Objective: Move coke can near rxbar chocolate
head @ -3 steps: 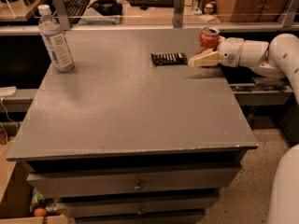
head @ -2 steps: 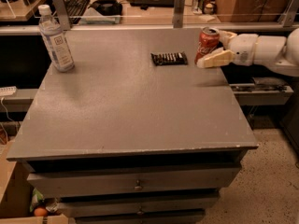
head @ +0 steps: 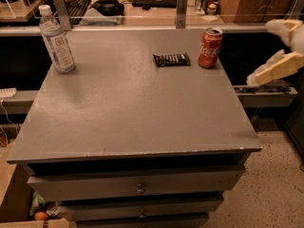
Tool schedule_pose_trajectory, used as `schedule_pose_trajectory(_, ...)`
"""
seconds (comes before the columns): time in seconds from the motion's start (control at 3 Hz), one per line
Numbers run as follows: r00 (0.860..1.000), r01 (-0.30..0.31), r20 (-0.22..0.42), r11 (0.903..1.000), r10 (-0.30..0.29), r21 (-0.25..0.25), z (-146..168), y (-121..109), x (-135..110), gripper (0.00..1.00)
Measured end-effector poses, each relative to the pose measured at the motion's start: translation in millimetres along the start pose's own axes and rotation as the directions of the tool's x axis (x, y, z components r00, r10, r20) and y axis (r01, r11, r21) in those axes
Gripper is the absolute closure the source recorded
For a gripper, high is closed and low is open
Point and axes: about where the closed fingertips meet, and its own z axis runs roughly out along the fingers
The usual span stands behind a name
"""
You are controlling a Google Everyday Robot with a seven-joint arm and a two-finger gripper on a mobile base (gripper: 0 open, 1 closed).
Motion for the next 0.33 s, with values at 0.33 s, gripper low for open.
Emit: schedule_pose_trajectory(0.33,0.998,0.064,0.002,0.9977,-0.064,0.022,-15.1,10.7,-42.4,0.0)
